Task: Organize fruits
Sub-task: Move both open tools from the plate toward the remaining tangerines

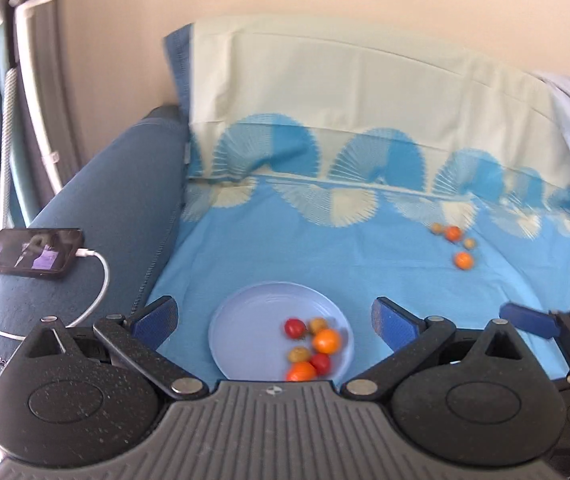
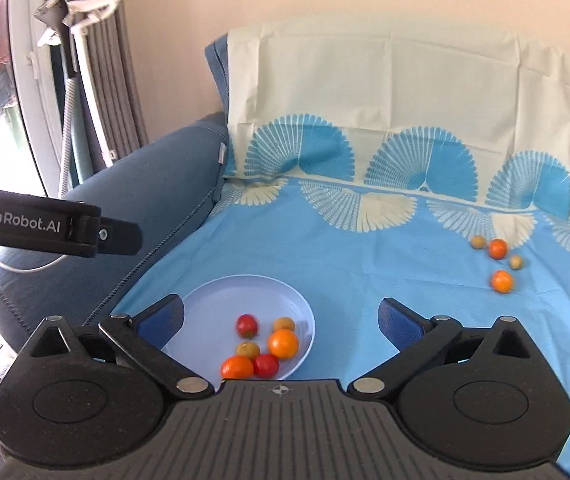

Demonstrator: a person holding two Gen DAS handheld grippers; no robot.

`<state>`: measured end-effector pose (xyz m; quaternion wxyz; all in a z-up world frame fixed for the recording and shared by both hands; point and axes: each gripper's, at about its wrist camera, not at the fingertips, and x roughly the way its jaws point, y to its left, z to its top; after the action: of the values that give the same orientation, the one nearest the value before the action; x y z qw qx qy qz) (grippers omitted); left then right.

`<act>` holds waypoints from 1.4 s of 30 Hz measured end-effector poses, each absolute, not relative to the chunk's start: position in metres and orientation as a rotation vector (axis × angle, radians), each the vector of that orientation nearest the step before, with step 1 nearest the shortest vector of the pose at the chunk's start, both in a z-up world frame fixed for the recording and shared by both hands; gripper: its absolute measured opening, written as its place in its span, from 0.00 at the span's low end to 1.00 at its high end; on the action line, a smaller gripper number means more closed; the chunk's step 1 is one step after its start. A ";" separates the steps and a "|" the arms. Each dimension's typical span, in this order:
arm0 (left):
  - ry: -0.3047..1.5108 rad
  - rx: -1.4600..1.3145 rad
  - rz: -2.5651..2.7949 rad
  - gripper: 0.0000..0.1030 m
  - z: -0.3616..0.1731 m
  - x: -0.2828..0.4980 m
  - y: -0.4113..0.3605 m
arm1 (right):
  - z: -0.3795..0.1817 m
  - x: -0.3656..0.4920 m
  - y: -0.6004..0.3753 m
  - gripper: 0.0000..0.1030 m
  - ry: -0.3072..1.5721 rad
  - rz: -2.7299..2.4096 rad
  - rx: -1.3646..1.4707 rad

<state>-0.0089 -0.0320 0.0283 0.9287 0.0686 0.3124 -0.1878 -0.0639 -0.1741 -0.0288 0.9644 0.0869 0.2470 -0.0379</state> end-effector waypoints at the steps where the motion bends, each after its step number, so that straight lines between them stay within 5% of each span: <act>1: 0.640 0.118 -0.391 1.00 0.032 -0.017 -0.030 | -0.026 -0.074 -0.172 0.99 0.488 -0.081 0.180; 22: 0.696 -0.016 -0.379 1.00 0.037 -0.033 -0.003 | -0.023 -0.119 -0.166 0.99 0.486 -0.064 0.211; 42: 0.887 0.127 -0.497 1.00 -0.024 0.114 -0.193 | -0.110 -0.046 -0.347 0.99 0.499 -0.520 0.310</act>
<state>0.1142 -0.1935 -0.0239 0.8715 0.0608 0.4245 -0.2378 -0.0457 -0.3469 -0.1099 0.9240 0.1509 0.2433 -0.2535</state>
